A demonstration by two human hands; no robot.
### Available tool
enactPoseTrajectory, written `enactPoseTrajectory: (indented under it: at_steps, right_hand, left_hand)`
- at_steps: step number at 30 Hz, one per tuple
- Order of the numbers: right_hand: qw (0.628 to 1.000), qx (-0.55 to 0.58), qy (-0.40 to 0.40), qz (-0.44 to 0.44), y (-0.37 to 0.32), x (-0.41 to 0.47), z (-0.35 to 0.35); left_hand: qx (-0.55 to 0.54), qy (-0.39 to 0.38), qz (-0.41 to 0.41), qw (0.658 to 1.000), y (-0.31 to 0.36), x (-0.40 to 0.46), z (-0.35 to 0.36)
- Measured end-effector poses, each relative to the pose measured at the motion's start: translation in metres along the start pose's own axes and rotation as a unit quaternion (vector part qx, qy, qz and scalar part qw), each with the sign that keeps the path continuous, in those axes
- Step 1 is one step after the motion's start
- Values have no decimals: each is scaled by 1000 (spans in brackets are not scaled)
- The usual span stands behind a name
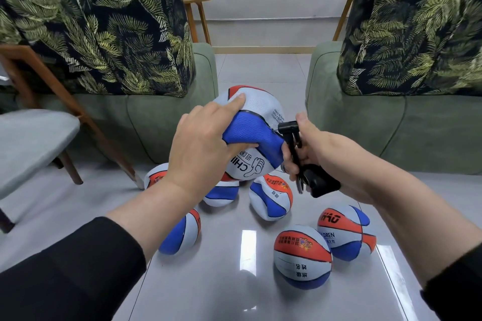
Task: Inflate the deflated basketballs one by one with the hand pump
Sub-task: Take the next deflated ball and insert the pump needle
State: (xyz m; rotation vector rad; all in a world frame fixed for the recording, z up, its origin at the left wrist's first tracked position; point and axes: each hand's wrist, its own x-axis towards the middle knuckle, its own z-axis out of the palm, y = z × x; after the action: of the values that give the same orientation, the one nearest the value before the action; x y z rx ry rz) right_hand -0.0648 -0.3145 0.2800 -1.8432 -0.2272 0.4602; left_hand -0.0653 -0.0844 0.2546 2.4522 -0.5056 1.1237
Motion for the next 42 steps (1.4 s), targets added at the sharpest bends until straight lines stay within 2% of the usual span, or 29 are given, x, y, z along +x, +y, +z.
enactPoseTrajectory:
  at_steps: [14, 20, 23, 25, 27, 32, 38, 42]
  right_hand:
    - [999, -9, -27, 18, -7, -4, 0]
    - [999, -2, -10, 41, -2, 0, -1]
    - [998, -4, 14, 65, 5, 5, 1]
    - [997, 0, 18, 78, 9, 8, 3]
    - [997, 7, 24, 72, 13, 11, 6]
    - [999, 34, -23, -2, 18, 11, 33]
    - [995, 36, 88, -28, 31, 17, 70]
    - [991, 81, 98, -36, 42, 11, 85]
  left_hand:
    - [-3, 40, 55, 998, 6, 1, -4]
    - [7, 18, 32, 999, 7, -2, 3]
    - [-5, -61, -83, 995, 10, -6, 9]
    - [-31, -110, -203, 973, 8, -10, 9]
    - [-34, -125, -278, 952, 0, -15, 3]
    - [-31, -153, -362, 919, -24, -34, -15]
    - [-31, -210, -445, 870, -64, -86, -10]
    - [-39, -273, -504, 819, -83, -129, 10]
